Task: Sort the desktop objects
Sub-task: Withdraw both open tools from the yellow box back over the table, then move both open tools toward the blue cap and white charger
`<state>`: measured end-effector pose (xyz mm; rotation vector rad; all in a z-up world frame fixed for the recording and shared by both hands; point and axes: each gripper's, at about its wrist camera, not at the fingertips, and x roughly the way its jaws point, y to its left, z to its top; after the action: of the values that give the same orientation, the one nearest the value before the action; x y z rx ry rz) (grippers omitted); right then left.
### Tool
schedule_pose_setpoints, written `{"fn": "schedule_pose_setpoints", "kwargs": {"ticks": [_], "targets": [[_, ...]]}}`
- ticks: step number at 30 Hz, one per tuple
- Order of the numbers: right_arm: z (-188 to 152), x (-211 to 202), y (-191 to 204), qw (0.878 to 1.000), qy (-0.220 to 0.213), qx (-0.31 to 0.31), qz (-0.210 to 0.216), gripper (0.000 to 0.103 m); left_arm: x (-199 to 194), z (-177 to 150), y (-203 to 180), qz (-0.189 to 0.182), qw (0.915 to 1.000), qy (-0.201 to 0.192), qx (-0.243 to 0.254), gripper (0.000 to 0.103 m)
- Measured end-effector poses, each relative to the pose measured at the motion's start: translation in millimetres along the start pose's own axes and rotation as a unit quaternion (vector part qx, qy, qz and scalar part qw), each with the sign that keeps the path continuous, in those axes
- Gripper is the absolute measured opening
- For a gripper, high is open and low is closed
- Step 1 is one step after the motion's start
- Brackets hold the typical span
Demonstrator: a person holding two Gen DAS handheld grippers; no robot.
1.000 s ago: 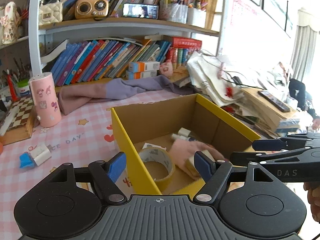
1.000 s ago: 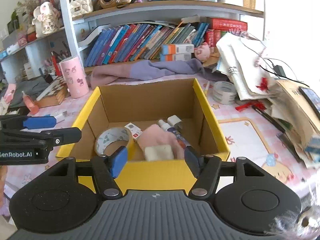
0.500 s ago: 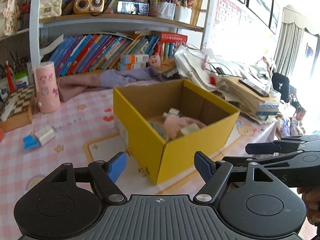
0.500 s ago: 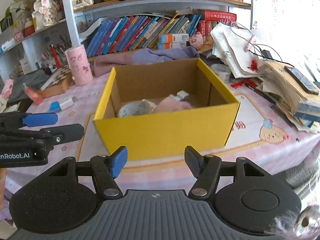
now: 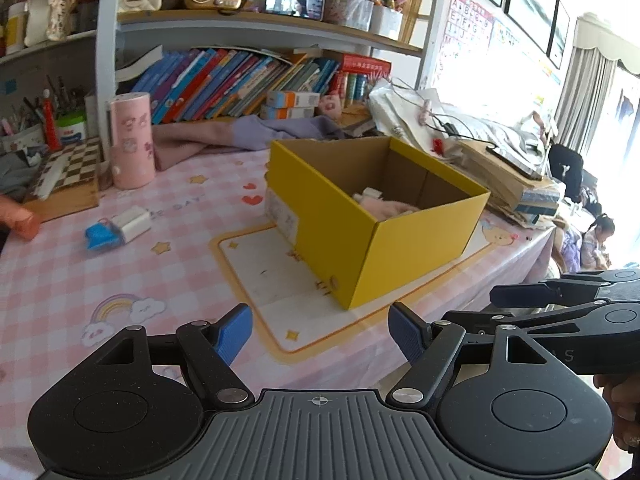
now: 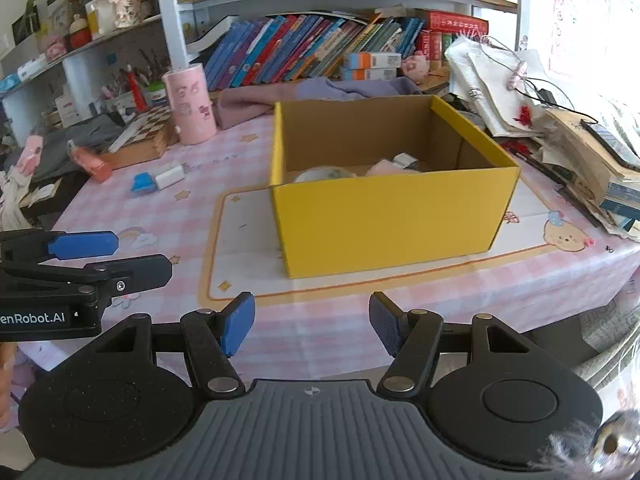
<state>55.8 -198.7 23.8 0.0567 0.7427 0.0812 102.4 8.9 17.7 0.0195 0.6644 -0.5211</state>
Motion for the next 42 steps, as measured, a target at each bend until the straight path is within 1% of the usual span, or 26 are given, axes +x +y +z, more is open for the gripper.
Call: {"fn": "schedule_pose_setpoints", "kwargs": {"ticks": [7,12,19,25,30,35,42], "targets": [[-7.4,1.7,25.1,1.000,0.008,-0.008,0.016,0.061,-17.5,-13.5,17.8,0.016,0.9998,0.004,-0.009,0.077],[-6.6,7.1,44.5,0.999,0.015,-0.021,0.033,0.061,-28.0,-20.8,34.0,0.033,0.9992,0.006,-0.021,0.077],[-0.2,18.4,73.0,0.997,0.021,-0.048,0.063,0.062,-42.6,-26.3,56.4,0.063,0.9971,0.003,-0.044,0.077],[3.4,25.6,96.1,0.993,0.027,-0.085,0.081,0.062,-52.2,-30.0,74.9,0.088,0.9940,0.001,-0.065,0.077],[6.1,31.9,103.4,0.990,0.033,-0.101,0.091,0.063,-54.5,-32.6,87.3,0.103,0.9913,0.002,-0.082,0.077],[7.9,40.5,109.9,0.987,0.042,-0.116,0.102,0.063,-52.4,-33.6,92.0,0.114,0.9890,0.005,-0.095,0.077],[19.9,55.4,110.3,0.984,0.040,-0.126,0.118,0.063,-39.8,-22.0,97.2,0.132,0.9863,0.001,-0.099,0.077]]}}
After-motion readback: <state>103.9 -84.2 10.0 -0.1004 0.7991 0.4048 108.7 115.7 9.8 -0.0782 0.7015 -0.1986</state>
